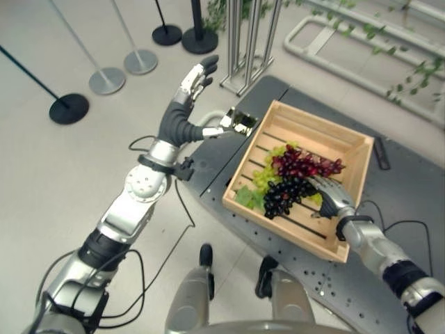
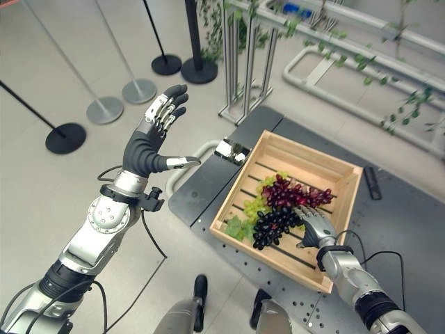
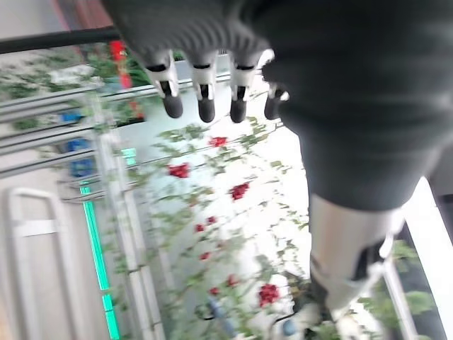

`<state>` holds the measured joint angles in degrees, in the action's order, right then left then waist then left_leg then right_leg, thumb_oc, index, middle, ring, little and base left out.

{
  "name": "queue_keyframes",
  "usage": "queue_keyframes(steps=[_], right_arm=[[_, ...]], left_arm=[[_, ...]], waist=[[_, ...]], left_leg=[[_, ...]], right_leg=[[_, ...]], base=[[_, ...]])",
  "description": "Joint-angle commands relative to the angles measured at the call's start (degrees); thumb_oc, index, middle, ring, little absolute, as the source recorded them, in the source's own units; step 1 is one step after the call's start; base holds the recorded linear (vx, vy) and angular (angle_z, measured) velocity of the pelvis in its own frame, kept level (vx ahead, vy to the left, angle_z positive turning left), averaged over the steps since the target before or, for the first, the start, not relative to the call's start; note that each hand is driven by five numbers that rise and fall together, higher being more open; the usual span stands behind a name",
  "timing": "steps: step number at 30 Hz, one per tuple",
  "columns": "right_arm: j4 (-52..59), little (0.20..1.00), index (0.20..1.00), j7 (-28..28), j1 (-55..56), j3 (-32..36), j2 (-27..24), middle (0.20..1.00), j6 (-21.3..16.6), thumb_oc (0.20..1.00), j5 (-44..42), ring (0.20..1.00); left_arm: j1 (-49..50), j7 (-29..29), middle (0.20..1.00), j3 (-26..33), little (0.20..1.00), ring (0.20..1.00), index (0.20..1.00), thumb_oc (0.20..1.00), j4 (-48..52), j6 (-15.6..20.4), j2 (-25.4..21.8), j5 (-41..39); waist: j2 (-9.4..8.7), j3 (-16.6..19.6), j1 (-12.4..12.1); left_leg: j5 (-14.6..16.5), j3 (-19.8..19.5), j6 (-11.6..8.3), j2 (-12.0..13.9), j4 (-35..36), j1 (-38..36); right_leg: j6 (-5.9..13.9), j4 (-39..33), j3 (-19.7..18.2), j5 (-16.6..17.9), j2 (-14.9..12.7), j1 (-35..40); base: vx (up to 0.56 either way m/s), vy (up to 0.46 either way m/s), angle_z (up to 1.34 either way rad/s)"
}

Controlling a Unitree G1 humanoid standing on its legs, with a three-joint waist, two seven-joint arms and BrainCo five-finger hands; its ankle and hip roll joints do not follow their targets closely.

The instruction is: Pick up the fruits from the basket on one side to the basket on the other side

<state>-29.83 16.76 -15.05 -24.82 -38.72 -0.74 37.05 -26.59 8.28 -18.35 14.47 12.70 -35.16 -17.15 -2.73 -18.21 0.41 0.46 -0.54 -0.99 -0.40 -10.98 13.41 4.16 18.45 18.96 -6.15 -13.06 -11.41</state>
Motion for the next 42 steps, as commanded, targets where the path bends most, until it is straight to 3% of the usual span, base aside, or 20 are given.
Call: queue_keyframes(steps=[1, 2, 7, 10, 15, 22, 28, 42], right_arm=[[0.2, 1.000, 1.000, 0.1, -4.3, 1.0, -0.2, 1.000, 1.0, 1.000, 0.5, 1.000], [-1.1, 1.000, 1.000, -0.2, -4.3, 1.3, 0.6, 1.000, 1.6, 1.000, 0.6, 1.000], [-3.5, 1.000, 1.000, -0.2, -6.1, 0.7, 2.6, 1.000, 2.4, 1.000, 0.3, 1.000], [-8.7, 1.000, 1.000, 0.5, -10.0, 0.4, 3.5, 1.000, 3.4, 1.000, -2.1, 1.000], [-11.7, 1.000, 1.000, 2.5, -15.0, -0.4, 2.1, 1.000, 4.1, 1.000, -3.5, 1.000], [-13.1, 1.000, 1.000, 3.8, -18.0, -1.9, -1.0, 1.000, 4.6, 1.000, -3.8, 1.000], [-17.9, 1.000, 1.000, 3.4, -21.5, -5.0, -2.1, 1.000, 4.9, 1.000, -4.0, 1.000], [-23.0, 1.000, 1.000, 5.1, -27.2, -7.4, -2.2, 1.000, 7.1, 1.000, -3.2, 1.000]], left_arm=[[0.2, -1.5, 1.000, 2.2, 1.000, 1.000, 1.000, 1.000, 2.7, 2.2, -0.4, -2.3], [0.5, -2.0, 1.000, 1.8, 1.000, 1.000, 1.000, 1.000, 2.6, 2.3, 0.2, -2.5], [1.0, -2.5, 1.000, 1.8, 1.000, 1.000, 1.000, 1.000, 2.5, 2.3, 0.0, -3.3], [-0.9, -2.4, 1.000, 2.3, 1.000, 1.000, 1.000, 1.000, 2.9, 2.2, -1.5, -2.0], [-2.3, -2.1, 1.000, 2.4, 1.000, 1.000, 1.000, 1.000, 3.8, 2.9, -2.3, -2.9], [-4.5, -0.5, 1.000, 1.1, 1.000, 1.000, 1.000, 1.000, 3.5, 2.9, -1.5, -3.7], [-6.1, 2.0, 1.000, -0.7, 1.000, 1.000, 1.000, 1.000, 2.4, 1.9, -0.2, -1.6], [-7.1, 4.0, 1.000, -1.8, 1.000, 1.000, 1.000, 1.000, 2.6, 1.6, 2.0, -0.5]], waist=[[-1.07, -0.7, 0.0], [-1.20, -0.5, 0.3], [-1.83, -1.6, -0.2], [-2.73, -4.4, -1.2], [-2.81, -7.1, -1.7], [-3.04, -9.1, -3.4], [-1.67, -11.6, -3.9], [-1.10, -11.6, -3.7]], left_leg=[[5.2, 0.1, -1.68, 1.8, 3.4, -7.1], [5.2, 0.1, -0.42, -0.2, 5.5, -7.9], [4.7, 1.1, 0.98, -1.0, 5.5, -6.8], [5.1, 1.9, 1.96, -2.0, 1.5, -1.9], [5.6, 2.5, 1.63, -1.4, -2.8, 2.4], [3.7, 0.6, -0.32, -0.3, -2.9, 6.2], [3.3, -1.0, -0.79, 0.4, -3.3, 8.8], [2.3, -1.5, -0.97, 0.5, -3.2, 13.9]], right_leg=[[2.90, -8.5, 0.4, 6.1, 2.5, 1.3], [4.10, -9.1, -0.8, 8.5, 0.7, 0.3], [4.82, -7.6, -2.9, 9.4, -0.4, -2.5], [4.67, -5.8, -5.3, 10.0, 0.3, -6.0], [4.09, -6.1, -6.5, 11.1, 0.6, -8.9], [3.71, -9.0, -3.9, 10.7, 1.1, -9.6], [3.13, -8.7, -2.5, 10.0, 1.7, -11.3], [2.93, -8.2, -1.9, 10.2, 1.5, -16.1]], base=[[-0.15, 0.351, 0.05], [-0.08, 0.261, 0.02], [-0.14, 0.201, -0.02], [-0.23, 0.112, -0.16], [-0.06, -0.025, -0.08], [0.02, -0.107, 0.13], [0.00, -0.053, 0.17], [0.00, -0.010, 0.00]])
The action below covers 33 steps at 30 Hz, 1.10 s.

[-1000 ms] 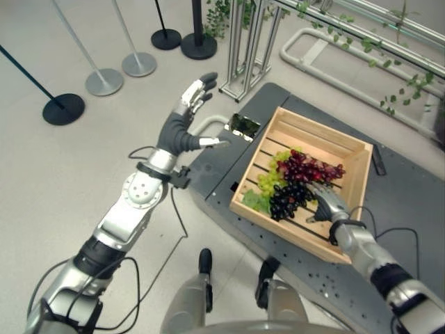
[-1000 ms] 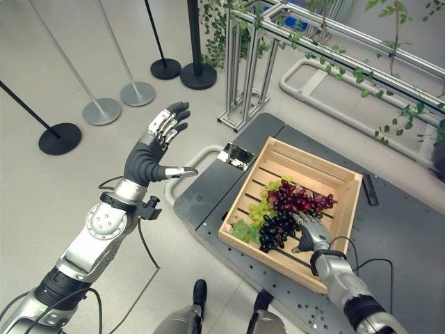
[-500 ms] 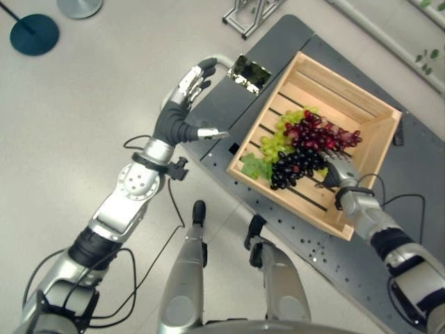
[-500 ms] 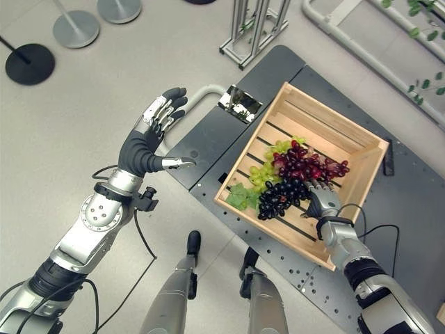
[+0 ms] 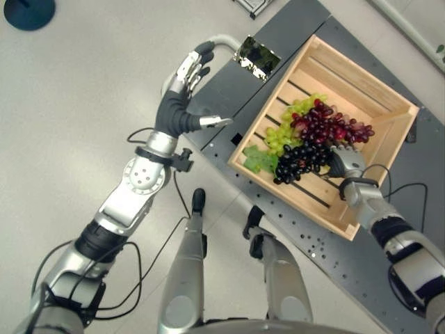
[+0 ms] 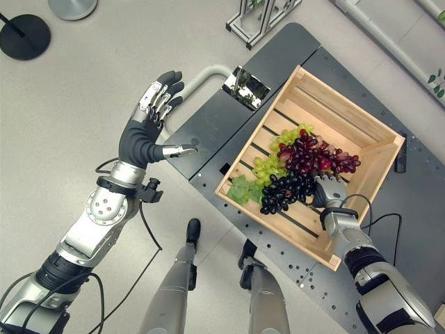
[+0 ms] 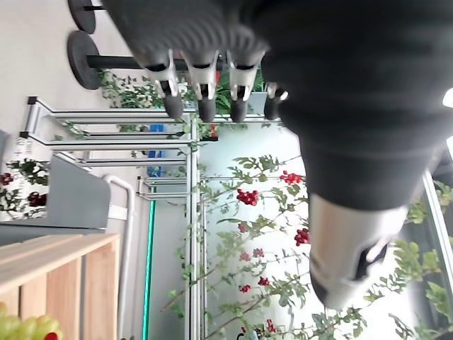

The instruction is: Pick up the fruits from the basket on one side to the basket on the other side

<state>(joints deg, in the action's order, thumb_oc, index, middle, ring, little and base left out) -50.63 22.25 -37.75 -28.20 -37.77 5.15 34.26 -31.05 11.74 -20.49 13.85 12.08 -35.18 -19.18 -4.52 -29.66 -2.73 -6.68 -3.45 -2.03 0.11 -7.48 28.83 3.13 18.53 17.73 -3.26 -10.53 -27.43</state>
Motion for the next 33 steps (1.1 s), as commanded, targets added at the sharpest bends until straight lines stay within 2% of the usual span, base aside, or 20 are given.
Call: queue_keyframes(steps=[1, 10, 16, 23, 33], right_arm=[[-3.1, 1.000, 1.000, -0.4, -5.4, -4.5, -3.3, 1.000, 1.2, 1.000, -0.7, 1.000], [-9.8, 1.000, 1.000, -2.0, -11.4, -8.8, -3.4, 1.000, 1.7, 1.000, 0.5, 1.000], [-9.9, 1.000, 1.000, 1.0, -13.2, -8.3, -2.6, 1.000, 5.6, 1.000, 5.3, 1.000], [-11.0, 1.000, 1.000, 0.4, -15.5, -9.3, -1.6, 1.000, 6.7, 1.000, 6.2, 1.000], [-13.0, 1.000, 1.000, -4.0, -18.4, -13.9, -0.7, 1.000, 4.0, 1.000, 7.1, 1.000]], left_arm=[[-2.7, 0.7, 1.000, 0.1, 1.000, 1.000, 1.000, 1.000, 3.1, 2.2, 2.3, 1.7], [-2.6, 0.9, 1.000, -0.4, 1.000, 1.000, 1.000, 1.000, 3.0, 2.2, 2.6, 2.8], [-2.5, 1.6, 1.000, -0.2, 1.000, 1.000, 1.000, 1.000, 3.6, 1.7, 3.9, 3.3], [-3.6, 1.9, 1.000, -0.9, 1.000, 1.000, 1.000, 1.000, 3.5, 1.7, 4.6, 3.2], [-4.1, 1.2, 1.000, -1.7, 1.000, 1.000, 1.000, 1.000, 3.2, 1.8, 5.0, 4.4]], waist=[[0.79, -0.1, -0.6], [2.31, -0.1, -1.2], [3.12, -0.1, -1.4], [3.39, -0.1, -1.5], [3.77, -0.1, -1.4]], left_leg=[[9.4, 1.3, 0.07, -0.1, -6.8, -1.0], [8.7, 0.8, 0.07, -0.6, -7.0, 2.9], [8.2, 0.5, 0.19, -1.0, -6.4, 4.6], [8.2, 0.3, 0.23, -1.3, -6.2, 4.9], [7.9, 0.3, 0.13, -1.4, -5.9, 5.8]], right_leg=[[3.94, -8.2, -0.5, 7.3, -1.1, -0.5], [3.86, -7.5, 0.1, 7.5, -1.6, -4.0], [3.88, -7.7, 0.4, 7.6, -1.8, -5.7], [3.86, -7.8, 0.4, 7.7, -1.9, -5.8], [3.75, -7.9, 0.4, 7.7, -1.9, -6.8]], base=[[0.00, 0.000, 0.00], [0.00, 0.001, 0.02], [0.00, 0.003, 0.04], [0.00, 0.000, 0.00], [0.00, 0.000, 0.00]])
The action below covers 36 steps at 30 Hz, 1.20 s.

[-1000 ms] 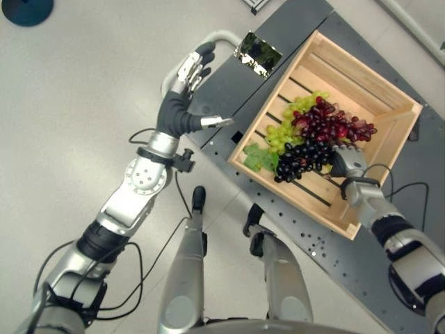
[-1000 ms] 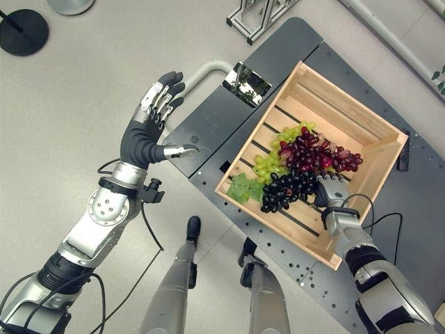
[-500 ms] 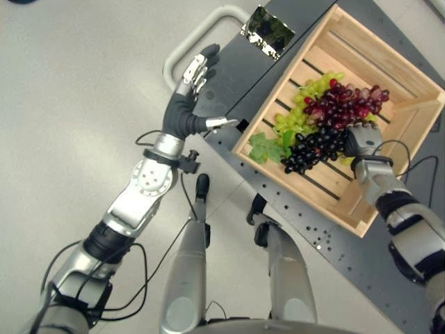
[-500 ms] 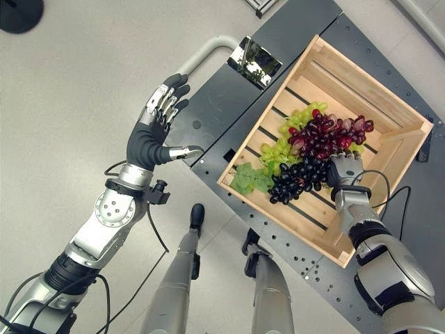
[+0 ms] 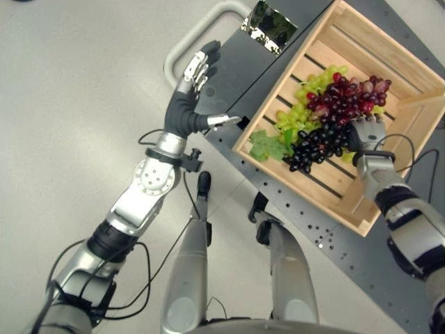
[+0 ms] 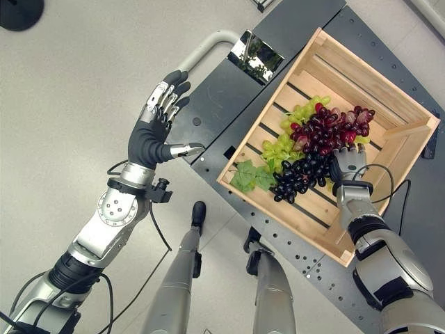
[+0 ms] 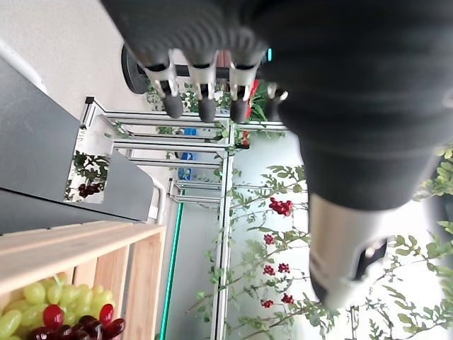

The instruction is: Pick up the fruits from the basket on one side to the basket on the other side

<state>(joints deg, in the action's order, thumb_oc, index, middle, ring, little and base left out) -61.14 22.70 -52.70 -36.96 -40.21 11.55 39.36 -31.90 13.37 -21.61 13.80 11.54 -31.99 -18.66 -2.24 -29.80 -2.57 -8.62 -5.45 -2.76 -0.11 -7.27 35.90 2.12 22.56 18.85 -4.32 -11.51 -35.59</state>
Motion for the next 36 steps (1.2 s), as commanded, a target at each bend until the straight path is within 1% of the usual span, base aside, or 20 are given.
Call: queue_keyframes(steps=[1, 5, 6, 7, 14, 21, 28, 29, 30, 31, 32, 33, 34, 35, 36], right_arm=[[-2.6, 1.000, 1.000, -4.4, -3.5, -5.2, 1.8, 1.000, -2.4, 1.000, 2.0, 1.000], [-3.9, 1.000, 1.000, -5.2, -3.8, -5.9, 2.1, 1.000, -2.8, 1.000, 2.0, 1.000], [-4.3, 0.238, 0.238, -5.6, -3.6, -5.7, 2.2, 0.238, -2.9, 0.238, 1.5, 0.238], [-4.3, 0.200, 0.200, -5.6, -3.5, -5.7, 2.2, 0.200, -2.9, 0.200, 1.5, 0.200], [-4.3, 0.200, 0.200, -6.1, -3.3, -5.4, 2.5, 0.200, -3.0, 0.200, 0.8, 0.200], [-3.7, 0.200, 0.200, -6.6, -2.9, -4.9, 1.8, 0.200, -3.1, 0.200, 0.2, 0.200], [-3.4, 0.200, 0.200, -6.4, -3.1, -4.4, 1.4, 0.200, -2.9, 0.200, -0.6, 0.200], [-2.5, 0.200, 0.200, -6.2, -2.8, -4.3, 1.2, 0.200, -2.9, 0.200, -0.6, 0.200], [-2.4, 0.200, 0.200, -6.2, -2.7, -4.3, 1.1, 0.200, -2.8, 0.200, -0.6, 0.200], [0.3, 0.200, 0.200, -5.6, -2.1, -3.6, 0.3, 0.200, -2.9, 0.200, -1.0, 0.200], [1.3, 0.200, 0.200, -5.2, -1.6, -3.1, 0.0, 0.200, -2.9, 0.200, -1.2, 0.200], [1.4, 0.200, 0.200, -5.2, -1.5, -3.0, 0.0, 0.200, -2.9, 0.200, -1.2, 0.200], [5.0, 0.200, 0.200, -4.3, -0.5, -1.8, -1.0, 0.200, -2.8, 0.200, -1.5, 0.200], [5.1, 0.200, 0.200, -4.4, -0.3, -1.7, -1.0, 0.200, -2.7, 0.200, -1.5, 0.200], [7.7, 0.200, 0.200, -3.6, 0.4, -0.5, -1.7, 0.200, -2.6, 0.200, -1.8, 0.200]], left_arm=[[-3.3, -0.4, 1.000, -0.5, 1.000, 1.000, 1.000, 1.000, 3.3, 2.3, 1.8, 3.9], [-3.5, -0.7, 1.000, -0.6, 1.000, 1.000, 1.000, 1.000, 3.4, 2.3, 1.8, 3.9], [-3.6, -0.8, 1.000, -0.6, 1.000, 1.000, 1.000, 1.000, 3.3, 2.2, 1.9, 4.0], [-3.6, -0.8, 1.000, -0.6, 1.000, 1.000, 1.000, 1.000, 3.3, 2.2, 1.9, 4.0], [-3.4, -0.7, 1.000, -0.5, 1.000, 1.000, 1.000, 1.000, 3.0, 1.8, 2.3, 4.3], [-3.7, -0.9, 1.000, -0.2, 1.000, 1.000, 1.000, 1.000, 2.7, 1.6, 2.2, 4.2], [-3.7, -1.2, 1.000, -0.4, 1.000, 1.000, 1.000, 1.000, 2.3, 1.3, 2.2, 4.1], [-3.3, -1.4, 1.000, -0.1, 1.000, 1.000, 1.000, 1.000, 2.2, 1.2, 1.8, 4.1], [-3.3, -1.4, 1.000, -0.1, 1.000, 1.000, 1.000, 1.000, 2.2, 1.2, 1.8, 4.1], [-2.8, -1.8, 1.000, 0.4, 1.000, 1.000, 1.000, 1.000, 2.4, 1.1, 1.4, 3.9], [-2.7, -2.0, 1.000, 0.5, 1.000, 1.000, 1.000, 1.000, 2.4, 1.1, 1.3, 3.7], [-2.7, -2.0, 1.000, 0.5, 1.000, 1.000, 1.000, 1.000, 2.5, 1.1, 1.3, 3.7], [-2.5, -2.3, 1.000, 1.0, 1.000, 1.000, 1.000, 1.000, 2.5, 1.1, 0.7, 3.3], [-2.5, -2.3, 1.000, 0.9, 1.000, 1.000, 1.000, 1.000, 2.5, 1.1, 0.7, 3.3], [-2.5, -2.4, 1.000, 1.1, 1.000, 1.000, 1.000, 1.000, 2.4, 1.2, 0.5, 2.9]], waist=[[1.49, 0.0, -1.5], [1.74, 0.0, -1.5], [1.81, 0.0, -1.5], [1.82, 0.0, -1.5], [1.89, 0.0, -1.3], [1.05, 0.0, -1.1], [0.64, 0.0, -1.2], [0.26, 0.0, -1.2], [0.26, 0.0, -1.2], [-0.61, 0.0, -1.1], [-1.04, 0.0, -1.2], [-1.05, 0.0, -1.2], [-2.42, 0.0, -1.2], [-2.44, 0.0, -1.3], [-3.20, 0.0, -1.2]], left_leg=[[9.8, 2.3, 0.86, -1.1, -6.1, -1.3], [9.6, 2.2, 0.83, -1.2, -5.8, -1.4], [9.6, 2.2, 0.84, -1.2, -5.6, -1.7], [9.5, 2.2, 0.84, -1.2, -5.6, -1.7], [9.5, 2.1, 0.88, -1.2, -5.3, -2.1], [9.7, 2.3, 0.85, -1.1, -5.5, -2.8], [9.5, 2.3, 0.78, -1.0, -5.3, -3.6], [9.5, 2.3, 0.74, -0.9, -5.1, -4.4], [9.5, 2.3, 0.74, -0.9, -5.1, -4.4], [9.5, 2.3, 0.70, -0.7, -4.9, -5.7], [9.6, 2.4, 0.70, -0.6, -4.8, -6.5], [9.6, 2.4, 0.70, -0.6, -4.7, -6.6], [9.9, 2.5, 0.65, -0.3, -4.4, -8.6], [9.9, 2.5, 0.65, -0.3, -4.4, -8.7], [10.1, 2.5, 0.64, -0.2, -4.2, -10.0]], right_leg=[[4.76, -11.9, -0.7, 8.7, -0.9, 1.4], [4.82, -12.0, -0.6, 8.8, -1.0, 1.4], [4.86, -12.2, -0.5, 8.9, -1.1, 1.6], [4.86, -12.2, -0.5, 8.9, -1.1, 1.6], [4.94, -12.4, -0.3, 8.9, -1.2, 2.1], [4.99, -12.8, -0.3, 9.1, -1.2, 3.1], [4.98, -13.2, 0.1, 9.3, -1.2, 4.2], [5.09, -13.4, 0.3, 9.3, -1.2, 5.1], [5.10, -13.5, 0.3, 9.3, -1.2, 5.1], [5.18, -13.8, 0.5, 9.4, -1.1, 6.5], [5.22, -13.9, 0.6, 9.4, -1.1, 7.2], [5.22, -14.0, 0.6, 9.4, -1.1, 7.3], [5.21, -14.2, 0.7, 9.4, -1.1, 9.4], [5.22, -14.3, 0.7, 9.4, -1.1, 9.5], [5.24, -14.6, 0.7, 9.3, -1.0, 10.8]], base=[[0.00, 0.000, 0.00], [0.00, 0.000, 0.00], [0.00, 0.000, 0.00], [0.00, 0.000, 0.00], [0.00, 0.004, 0.02], [0.00, 0.000, 0.00], [0.00, 0.000, 0.00], [0.00, 0.000, 0.00], [0.00, 0.000, 0.00], [0.02, -0.037, 0.00], [0.02, -0.037, 0.02], [0.03, -0.078, 0.07], [0.03, -0.063, 0.09], [0.04, -0.090, 0.10], [0.03, -0.044, 0.06]])
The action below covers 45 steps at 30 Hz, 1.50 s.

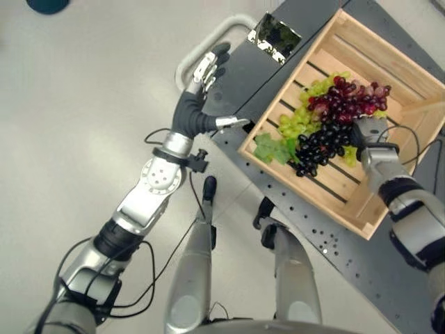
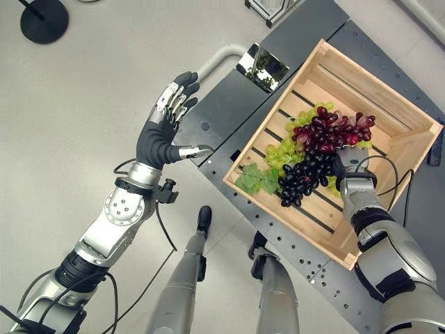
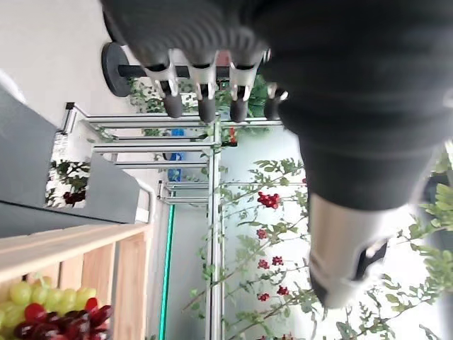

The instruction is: Pick up the fruits from the basket on one side to the basket on the other side

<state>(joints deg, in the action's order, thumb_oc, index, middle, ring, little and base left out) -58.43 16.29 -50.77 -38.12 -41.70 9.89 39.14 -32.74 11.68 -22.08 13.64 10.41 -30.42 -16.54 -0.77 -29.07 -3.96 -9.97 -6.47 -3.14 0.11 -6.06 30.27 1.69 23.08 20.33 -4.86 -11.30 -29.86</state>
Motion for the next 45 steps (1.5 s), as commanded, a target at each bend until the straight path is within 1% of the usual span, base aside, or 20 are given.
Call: queue_keyframes(steps=[1, 4, 6, 9, 10, 12, 13, 15, 17, 18, 19, 20, 21, 22, 24, 28, 29, 30, 35, 45], right_arm=[[7.5, 0.200, 0.200, 3.3, -0.6, 1.7, -0.8, 0.200, -1.0, 0.200, -1.7, 0.200], [15.0, 0.200, 0.200, 4.5, 3.1, 5.7, -3.3, 0.200, -1.7, 0.200, -2.1, 0.200], [20.0, 0.200, 0.200, 5.0, 7.8, 9.5, -5.8, 0.200, -3.0, 0.200, -2.7, 0.200], [22.5, 0.200, 0.200, 5.2, 10.8, 12.2, -6.7, 0.200, -3.5, 0.200, -2.9, 0.200], [25.0, 0.200, 0.200, 5.3, 13.1, 14.2, -7.3, 0.200, -4.0, 0.200, -3.1, 0.200], [26.0, 0.200, 0.200, 5.3, 14.4, 15.4, -7.3, 0.200, -4.3, 0.200, -3.2, 0.200], [26.7, 0.200, 0.200, 5.2, 15.1, 15.9, -7.3, 0.200, -4.5, 0.200, -3.0, 0.200], [29.1, 0.200, 0.200, 4.9, 16.9, 17.4, -7.5, 0.200, -5.1, 0.200, -2.3, 0.200], [30.0, 0.200, 0.200, 4.8, 17.3, 17.9, -7.7, 0.200, -5.3, 0.200, -2.0, 0.200], [31.6, 0.200, 0.200, 4.7, 18.3, 19.0, -7.8, 0.200, -5.5, 0.200, -1.9, 0.200], [31.8, 0.200, 0.200, 4.6, 18.5, 19.1, -7.8, 0.200, -5.5, 0.200, -1.8, 0.200], [33.1, 0.200, 0.200, 4.3, 19.1, 19.9, -8.3, 0.200, -5.9, 0.200, -1.3, 0.200], [33.3, 0.200, 0.200, 4.2, 19.3, 20.0, -8.3, 0.200, -5.9, 0.200, -1.3, 0.200], [34.3, 0.200, 0.200, 4.2, 20.0, 21.0, -8.7, 0.200, -6.3, 0.200, -1.1, 0.200], [35.0, 0.200, 0.200, 4.1, 20.5, 21.5, -9.0, 0.200, -6.5, 0.200, -1.2, 0.200], [36.2, 0.200, 0.200, 3.8, 21.2, 22.8, -9.5, 0.200, -7.2, 0.200, -1.3, 0.200], [36.4, 0.200, 0.200, 3.8, 21.3, 22.8, -9.5, 0.200, -7.2, 0.200, -1.3, 0.200], [37.6, 0.200, 0.200, 3.7, 21.3, 23.3, -10.1, 0.200, -7.4, 0.200, -0.8, 0.200], [38.2, 0.200, 0.200, 3.5, 20.5, 23.1, -11.0, 0.200, -7.8, 0.200, -1.2, 0.200], [37.9, 0.200, 0.200, 2.9, 21.0, 23.3, -11.0, 0.200, -7.6, 0.200, -0.5, 0.200]], left_arm=[[-1.6, -0.8, 1.000, 1.9, 1.000, 1.000, 1.000, 1.000, 2.5, 2.2, -1.3, 0.4], [-1.0, -0.9, 1.000, 3.3, 1.000, 1.000, 1.000, 1.000, 2.0, 2.3, -2.5, -0.2], [0.1, -1.3, 1.000, 4.0, 1.000, 1.000, 1.000, 1.000, 1.7, 2.3, -3.1, -0.8], [1.0, -1.6, 1.000, 3.9, 1.000, 1.000, 1.000, 1.000, 1.5, 2.1, -3.2, -1.1], [2.6, -2.1, 1.000, 4.4, 1.000, 1.000, 1.000, 1.000, 1.5, 1.8, -3.2, -1.9], [3.5, -2.6, 1.000, 4.6, 1.000, 1.000, 1.000, 1.000, 1.7, 1.8, -3.5, -2.3], [4.0, -3.0, 1.000, 4.9, 1.000, 1.000, 1.000, 1.000, 1.7, 1.7, -3.8, -2.7], [5.7, -3.7, 1.000, 5.7, 1.000, 1.000, 1.000, 1.000, 1.6, 1.5, -4.5, -3.0], [6.5, -4.0, 1.000, 5.9, 1.000, 1.000, 1.000, 1.000, 1.7, 1.4, -4.8, -3.2], [7.8, -4.4, 1.000, 6.4, 1.000, 1.000, 1.000, 1.000, 1.9, 1.2, -5.2, -3.1], [8.0, -4.4, 1.000, 6.4, 1.000, 1.000, 1.000, 1.000, 2.0, 1.2, -5.2, -3.1], [9.4, -5.0, 1.000, 6.6, 1.000, 1.000, 1.000, 1.000, 1.9, 0.9, -5.1, -3.5], [9.5, -5.1, 1.000, 6.6, 1.000, 1.000, 1.000, 1.000, 2.0, 0.9, -5.1, -3.5], [10.5, -5.6, 1.000, 6.9, 1.000, 1.000, 1.000, 1.000, 1.8, 0.5, -5.3, -3.4], [11.2, -5.9, 1.000, 6.9, 1.000, 1.000, 1.000, 1.000, 1.8, 0.2, -5.4, -3.3], [13.1, -7.4, 1.000, 7.1, 1.000, 1.000, 1.000, 1.000, 2.2, 0.0, -5.6, -3.5], [13.2, -7.4, 1.000, 7.2, 1.000, 1.000, 1.000, 1.000, 2.3, -0.1, -5.6, -3.5], [13.9, -8.2, 1.000, 6.7, 1.000, 1.000, 1.000, 1.000, 2.1, -0.4, -5.1, -4.5], [14.0, -9.3, 1.000, 4.6, 1.000, 1.000, 1.000, 1.000, 0.9, -1.0, -4.8, -4.9], [15.0, -10.1, 1.000, 4.2, 1.000, 1.000, 1.000, 1.000, 1.0, -1.8, -3.5, -5.0]], waist=[[-5.33, -0.7, 0.1], [-7.32, -0.7, -0.2], [-8.45, -0.7, -0.7], [-8.96, -0.1, -0.8], [-9.44, 1.1, -0.6], [-9.94, 2.1, -0.5], [-10.06, 2.8, -0.6], [-10.79, 5.0, -0.5], [-10.93, 5.8, -0.5], [-11.24, 7.2, -0.4], [-11.27, 7.3, -0.4], [-11.63, 8.7, -0.3], [-11.63, 8.8, -0.3], [-11.82, 10.2, 0.0], [-11.87, 11.0, 0.1], [-12.16, 14.0, 0.5], [-12.14, 14.0, 0.4], [-12.19, 15.3, 0.6], [-12.03, 16.9, 0.8], [-11.68, 20.3, 1.1]], left_leg=[[11.7, 3.7, 1.06, -0.4, -5.3, -5.4], [11.7, 3.9, 1.32, -0.6, -4.5, -8.6], [12.6, 4.3, 1.50, -0.2, -4.0, -12.6], [12.5, 4.3, 1.80, -0.5, -3.8, -14.0], [13.2, 4.3, 1.94, -0.4, -3.6, -15.5], [12.8, 4.4, 2.08, -0.6, -3.1, -15.8], [13.4, 4.5, 2.04, -0.4, -3.0, -16.6], [13.0, 4.9, 2.19, -0.4, -1.4, -18.5], [12.8, 5.0, 2.24, -0.5, -0.8, -18.9], [12.7, 5.3, 2.26, -0.3, 0.1, -19.9], [12.7, 5.3, 2.25, -0.3, 0.3, -20.1], [12.7, 5.5, 2.30, -0.4, 0.9, -21.1], [12.7, 5.5, 2.30, -0.3, 1.0, -21.2], [12.8, 5.6, 2.29, -0.2, 1.4, -22.1], [12.9, 5.7, 2.24, 0.0, 1.8, -22.7], [13.3, 6.1, 2.01, 0.7, 2.6, -25.0], [13.3, 6.2, 2.00, 0.7, 2.7, -25.1], [13.4, 6.4, 1.88, 0.9, 3.1, -26.0], [13.7, 6.9, 1.69, 1.3, 3.4, -27.6], [13.8, 8.1, 1.27, 2.1, 5.8, -31.9]], right_leg=[[5.72, -15.2, -0.8, 9.9, -1.3, 6.0], [5.96, -15.7, -0.5, 10.4, -1.5, 9.3], [6.36, -16.0, -0.2, 10.0, -1.2, 13.4], [6.46, -16.3, 0.1, 10.0, -1.2, 15.1], [6.60, -16.5, 0.0, 9.7, -0.8, 16.3], [6.68, -17.0, 0.0, 10.1, -0.9, 16.6], [6.75, -17.1, -0.2, 9.7, -0.6, 17.3], [6.94, -18.1, -0.3, 10.0, -0.4, 18.5], [7.01, -18.3, -0.3, 10.0, -0.4, 18.8], [7.11, -18.5, -0.4, 9.8, -0.2, 19.4], [7.11, -18.5, -0.4, 9.8, -0.2, 19.4], [7.22, -18.8, -0.4, 9.6, 0.1, 20.2], [7.24, -18.8, -0.4, 9.6, 0.1, 20.2], [7.32, -19.1, -0.6, 9.4, 0.3, 21.0], [7.39, -19.4, -0.5, 9.3, 0.5, 21.6], [7.51, -20.6, -0.9, 9.0, 1.1, 23.5], [7.51, -20.7, -0.9, 9.1, 1.1, 23.6], [7.53, -21.1, -1.1, 8.8, 1.4, 24.6], [7.53, -21.7, -1.6, 8.5, 1.8, 25.8], [7.69, -23.3, -2.0, 8.1, 2.6, 29.3]], base=[[0.05, -0.065, 0.03], [0.03, -0.016, -0.01], [0.07, 0.008, -0.05], [0.05, 0.005, 0.01], [0.03, 0.008, 0.04], [0.06, 0.000, 0.01], [0.07, -0.002, 0.00], [0.08, 0.002, -0.02], [0.07, 0.007, -0.06], [0.06, 0.006, -0.06], [0.10, -0.007, -0.06], [0.06, -0.008, -0.04], [0.12, -0.008, -0.08], [0.11, 0.000, -0.05], [0.09, -0.002, -0.03], [0.10, -0.004, -0.02], [0.15, -0.011, -0.05], [0.10, -0.007, -0.07], [0.07, 0.005, -0.08], [0.06, -0.001, -0.07]])
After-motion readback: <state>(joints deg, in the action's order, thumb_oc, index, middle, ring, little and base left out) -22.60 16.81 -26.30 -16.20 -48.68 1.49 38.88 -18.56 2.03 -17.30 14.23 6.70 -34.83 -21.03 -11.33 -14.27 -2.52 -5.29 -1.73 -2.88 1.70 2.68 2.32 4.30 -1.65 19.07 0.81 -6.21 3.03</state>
